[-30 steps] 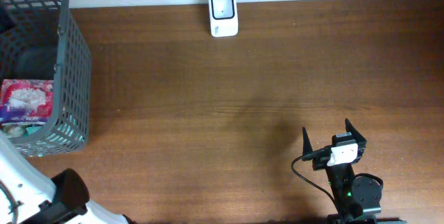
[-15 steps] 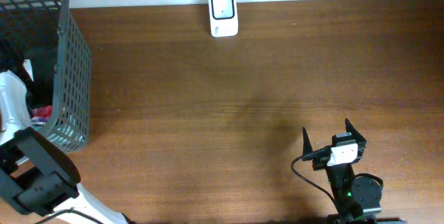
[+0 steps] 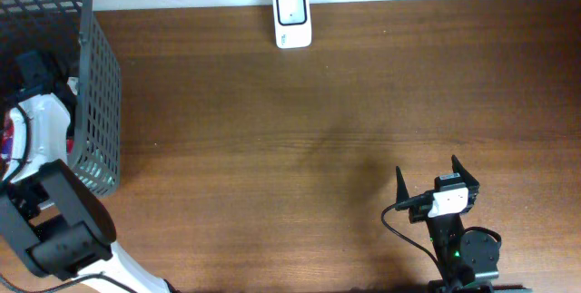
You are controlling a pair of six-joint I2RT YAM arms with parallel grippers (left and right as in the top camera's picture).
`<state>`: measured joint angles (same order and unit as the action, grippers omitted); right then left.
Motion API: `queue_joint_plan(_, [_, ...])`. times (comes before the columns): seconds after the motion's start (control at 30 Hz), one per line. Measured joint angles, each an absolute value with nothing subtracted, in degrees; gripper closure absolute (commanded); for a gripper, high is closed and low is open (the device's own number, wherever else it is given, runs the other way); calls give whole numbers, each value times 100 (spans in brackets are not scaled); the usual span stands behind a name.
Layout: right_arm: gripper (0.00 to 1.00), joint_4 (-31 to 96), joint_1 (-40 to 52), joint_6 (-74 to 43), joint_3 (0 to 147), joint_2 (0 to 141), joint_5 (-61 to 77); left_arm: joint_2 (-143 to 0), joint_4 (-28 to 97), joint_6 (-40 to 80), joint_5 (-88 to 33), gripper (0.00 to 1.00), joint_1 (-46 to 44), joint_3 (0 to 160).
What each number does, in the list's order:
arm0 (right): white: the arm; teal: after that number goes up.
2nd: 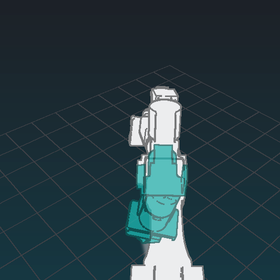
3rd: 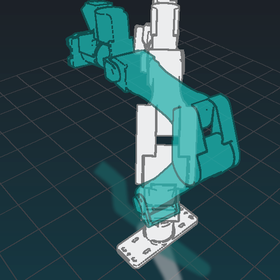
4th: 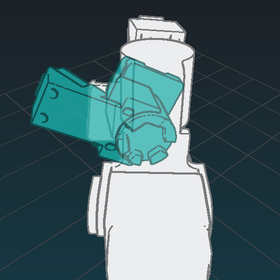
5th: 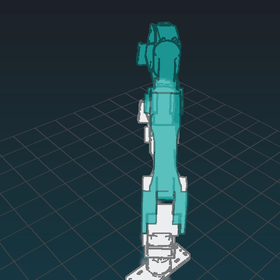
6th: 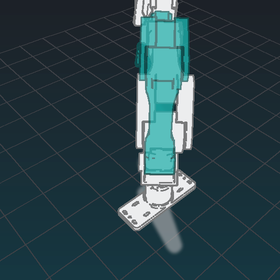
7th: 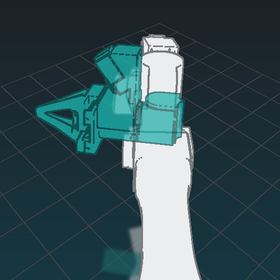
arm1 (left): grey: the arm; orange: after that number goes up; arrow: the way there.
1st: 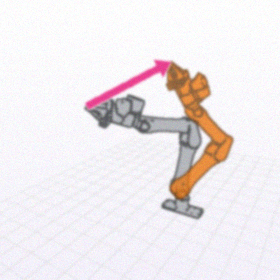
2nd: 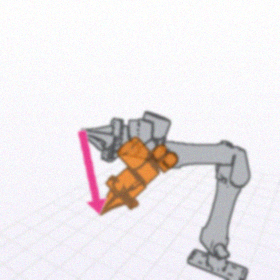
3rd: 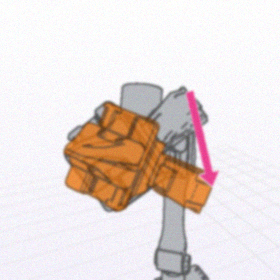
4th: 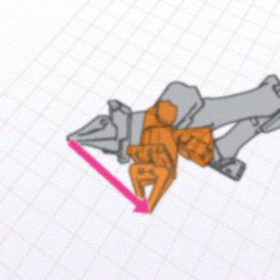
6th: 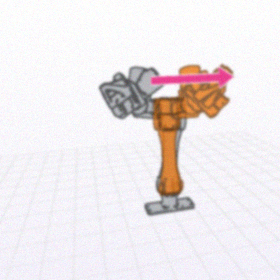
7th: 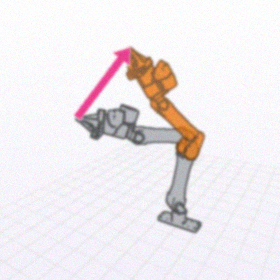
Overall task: Scan the item barcode
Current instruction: 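Grasp the red floral tissue pack from the basket with left gripper, place it mid-table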
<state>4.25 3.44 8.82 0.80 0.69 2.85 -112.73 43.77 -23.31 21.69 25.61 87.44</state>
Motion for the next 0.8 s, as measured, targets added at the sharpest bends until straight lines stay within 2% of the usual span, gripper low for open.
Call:
queue_joint_plan(0.03, [1, 425, 344, 878, 80, 69, 285, -11240, 4342, -2318, 2167, 72, 2661, 8641])
queue_joint_plan(0.13, [1, 425, 344, 878, 80, 69, 285, -11288, 4309, -2283, 2147, 100, 2751, 8506])
queue_joint_plan(0.27, [1, 425, 344, 880, 80, 69, 285, -11249, 4278, -2029, 2145, 100, 2742, 8541])
queue_joint_plan(0.37, [1, 425, 344, 878, 80, 69, 285, -10949, 4405, -864, 1975, 100, 2753, 9015])
queue_joint_plan(0.5, [1, 425, 344, 878, 80, 69, 285, -9017, 3682, -67, 318, 100, 2773, 9872])
queue_joint_plan(0.63, [1, 425, 344, 878, 80, 69, 285, -7590, 3232, 1887, -1203, 100, 2746, 10073])
queue_joint_plan(0.73, [1, 425, 344, 875, 78, 69, 283, -7550, 3107, 2700, -2167, 100, 1758, 10062])
queue_joint_plan(0.8, [1, 425, 344, 878, 80, 69, 285, -7693, 3232, 2698, -2421, 100, 403, 10055])
